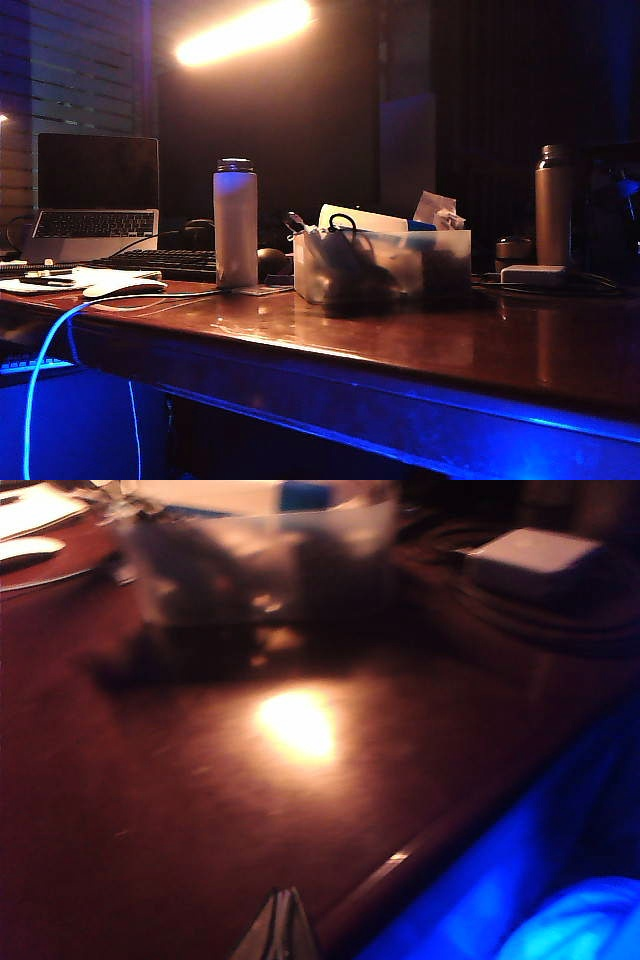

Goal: Pick up the liquid glue and place it into the translucent box.

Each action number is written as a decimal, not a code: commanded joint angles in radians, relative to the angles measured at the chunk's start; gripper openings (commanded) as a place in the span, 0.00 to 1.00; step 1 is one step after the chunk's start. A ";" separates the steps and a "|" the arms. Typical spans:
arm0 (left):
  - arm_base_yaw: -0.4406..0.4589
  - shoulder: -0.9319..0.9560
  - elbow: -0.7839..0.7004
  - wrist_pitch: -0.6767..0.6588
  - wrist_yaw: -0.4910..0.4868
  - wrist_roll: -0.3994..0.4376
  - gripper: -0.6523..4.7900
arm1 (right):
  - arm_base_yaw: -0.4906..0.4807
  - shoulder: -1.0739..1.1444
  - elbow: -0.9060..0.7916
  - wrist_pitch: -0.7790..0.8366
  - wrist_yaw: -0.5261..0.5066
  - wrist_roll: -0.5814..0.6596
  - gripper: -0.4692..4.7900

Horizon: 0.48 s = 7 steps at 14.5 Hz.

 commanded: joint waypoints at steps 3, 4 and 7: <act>0.200 -0.039 -0.008 -0.013 0.000 0.004 0.11 | -0.157 -0.066 -0.004 0.003 -0.002 0.003 0.08; 0.200 -0.039 -0.008 -0.013 0.001 0.004 0.11 | -0.179 -0.072 -0.004 0.022 0.000 0.003 0.08; 0.199 -0.039 -0.008 -0.014 0.001 0.004 0.11 | -0.203 -0.072 -0.004 0.021 0.002 0.003 0.08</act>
